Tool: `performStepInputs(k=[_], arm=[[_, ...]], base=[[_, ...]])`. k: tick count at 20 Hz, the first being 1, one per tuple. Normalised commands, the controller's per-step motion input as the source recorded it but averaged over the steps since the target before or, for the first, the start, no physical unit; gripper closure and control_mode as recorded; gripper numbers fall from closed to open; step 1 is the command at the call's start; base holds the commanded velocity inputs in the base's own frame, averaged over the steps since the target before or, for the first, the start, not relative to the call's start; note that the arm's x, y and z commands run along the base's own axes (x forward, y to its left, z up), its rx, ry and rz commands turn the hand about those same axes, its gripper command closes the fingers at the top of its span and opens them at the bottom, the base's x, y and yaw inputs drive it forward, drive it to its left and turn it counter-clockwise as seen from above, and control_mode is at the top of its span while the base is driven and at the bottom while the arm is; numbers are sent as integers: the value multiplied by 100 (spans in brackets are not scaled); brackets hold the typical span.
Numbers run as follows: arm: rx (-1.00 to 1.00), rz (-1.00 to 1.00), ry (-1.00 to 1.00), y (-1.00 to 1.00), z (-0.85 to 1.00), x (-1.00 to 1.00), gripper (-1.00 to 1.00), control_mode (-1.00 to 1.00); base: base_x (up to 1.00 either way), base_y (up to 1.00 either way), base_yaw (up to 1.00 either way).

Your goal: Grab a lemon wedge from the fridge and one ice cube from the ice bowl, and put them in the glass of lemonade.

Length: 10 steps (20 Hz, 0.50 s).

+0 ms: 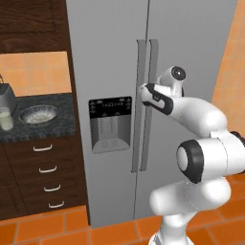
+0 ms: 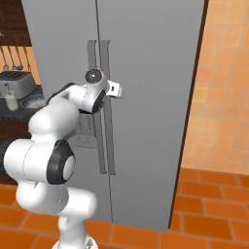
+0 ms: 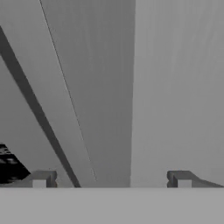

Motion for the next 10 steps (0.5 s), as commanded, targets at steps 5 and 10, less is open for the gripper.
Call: performStepInputs(k=[5, 10], arm=[[0, 0, 0, -11, -20, 53, -100, -100], [0, 0, -2, -22, -9, 25, -100, -100]], base=[[0, 0, 0], [0, 0, 0]])
